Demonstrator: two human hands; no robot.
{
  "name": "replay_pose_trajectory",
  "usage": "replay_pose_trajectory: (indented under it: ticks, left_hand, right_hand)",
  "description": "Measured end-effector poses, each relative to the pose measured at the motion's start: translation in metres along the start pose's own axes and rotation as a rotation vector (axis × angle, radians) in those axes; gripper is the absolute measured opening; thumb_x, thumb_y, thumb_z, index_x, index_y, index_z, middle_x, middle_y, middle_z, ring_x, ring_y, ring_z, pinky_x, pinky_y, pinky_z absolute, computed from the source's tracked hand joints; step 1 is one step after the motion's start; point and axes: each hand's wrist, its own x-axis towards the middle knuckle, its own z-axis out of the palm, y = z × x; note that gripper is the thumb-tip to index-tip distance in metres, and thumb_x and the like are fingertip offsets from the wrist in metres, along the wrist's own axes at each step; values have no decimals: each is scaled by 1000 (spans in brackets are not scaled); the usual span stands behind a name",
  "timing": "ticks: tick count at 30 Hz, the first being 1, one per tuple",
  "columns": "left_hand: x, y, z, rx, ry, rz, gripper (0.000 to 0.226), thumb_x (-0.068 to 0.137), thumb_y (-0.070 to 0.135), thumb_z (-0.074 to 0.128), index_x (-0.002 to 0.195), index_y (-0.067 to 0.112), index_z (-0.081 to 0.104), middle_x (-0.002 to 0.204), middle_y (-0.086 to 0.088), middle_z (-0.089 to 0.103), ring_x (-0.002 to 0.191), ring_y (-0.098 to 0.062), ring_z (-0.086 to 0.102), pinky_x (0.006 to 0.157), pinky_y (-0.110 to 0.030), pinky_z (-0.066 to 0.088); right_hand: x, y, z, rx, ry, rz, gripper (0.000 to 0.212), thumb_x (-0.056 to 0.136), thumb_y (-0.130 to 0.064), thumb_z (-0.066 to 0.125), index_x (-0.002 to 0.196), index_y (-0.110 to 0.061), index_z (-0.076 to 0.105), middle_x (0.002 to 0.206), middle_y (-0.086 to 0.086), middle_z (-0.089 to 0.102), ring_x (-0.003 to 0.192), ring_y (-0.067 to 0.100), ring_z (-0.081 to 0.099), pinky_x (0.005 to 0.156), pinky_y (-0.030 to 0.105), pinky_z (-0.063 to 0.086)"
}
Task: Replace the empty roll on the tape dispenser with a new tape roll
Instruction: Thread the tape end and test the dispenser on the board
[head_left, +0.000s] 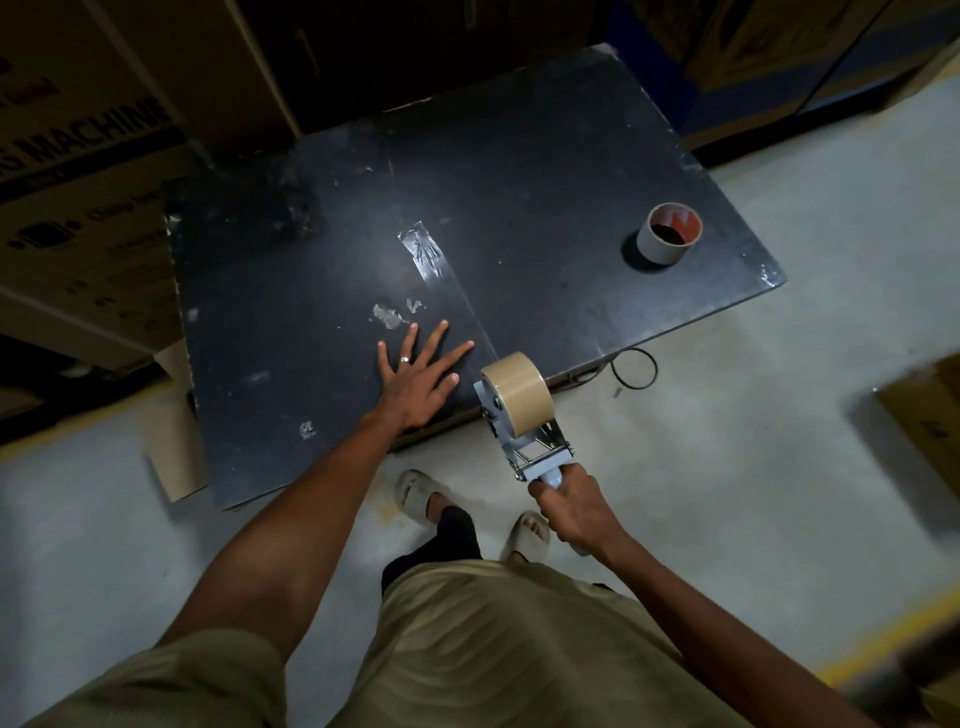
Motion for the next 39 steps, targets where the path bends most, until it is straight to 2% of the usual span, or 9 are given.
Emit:
replay_pose_trajectory:
  ticks: [5, 11, 14, 19, 25, 30, 35, 39]
  left_hand:
    - [-1, 2, 0, 9, -10, -12, 50, 102, 53, 23, 147, 62, 1, 164, 17, -15, 152, -28, -16, 112, -72, -10]
    - [-2, 4, 0, 15, -4, -14, 50, 103, 52, 23, 148, 61, 2, 165, 16, -14, 152, -29, -15, 111, -72, -9]
    - [-3, 4, 1, 4, 5, -21, 50, 103, 52, 23, 147, 62, 2, 165, 16, -14, 152, -28, -15, 111, -71, -10]
    - [-2, 4, 0, -7, 12, -15, 49, 103, 53, 23, 147, 62, 3, 164, 17, -14, 152, -28, -15, 111, -71, -11]
    - [-3, 5, 1, -4, -2, -25, 49, 103, 52, 23, 146, 63, 2, 164, 17, -15, 152, -28, -17, 110, -70, -13]
    - [-3, 5, 0, 3, 0, -32, 50, 103, 52, 23, 147, 62, 2, 164, 16, -15, 152, -28, -16, 110, -70, -12]
    - [-4, 6, -1, 9, 4, -32, 50, 103, 52, 24, 147, 61, 2, 164, 16, -15, 152, -28, -15, 110, -70, -11]
    - [-5, 7, -2, 5, 11, -27, 50, 103, 52, 24, 148, 61, 3, 165, 15, -13, 152, -29, -14, 111, -71, -10]
  right_hand:
    - [-2, -4, 1, -23, 18, -8, 30, 93, -10, 61, 67, -22, 52, 62, -4, 57, 55, 7, 52, 44, 8, 36]
    - [-2, -7, 1, -55, 24, -31, 33, 92, -11, 60, 66, -27, 47, 62, -6, 54, 55, 6, 50, 45, 9, 38]
    - [-1, -7, 2, -70, 15, -31, 31, 92, -14, 60, 67, -27, 47, 62, -7, 54, 56, 6, 50, 46, 10, 35]
    - [2, -6, 2, -72, 13, -17, 27, 91, -17, 61, 67, -25, 49, 63, -4, 56, 58, 10, 53, 52, 23, 37]
    - [-5, 2, 1, -51, 2, -44, 28, 94, -14, 60, 70, -25, 52, 64, -4, 57, 56, 9, 53, 45, 11, 38]
    - [-3, 8, 2, -52, 0, -38, 31, 93, -13, 60, 66, -25, 50, 58, -5, 54, 49, 8, 49, 44, 13, 36]
    - [4, 10, 6, -78, -2, -38, 26, 93, -14, 60, 69, -21, 52, 61, -2, 56, 53, 10, 51, 46, 13, 36]
    - [12, 13, 10, -69, 4, -12, 20, 84, -32, 56, 75, -15, 57, 72, 8, 67, 63, 21, 64, 56, 29, 48]
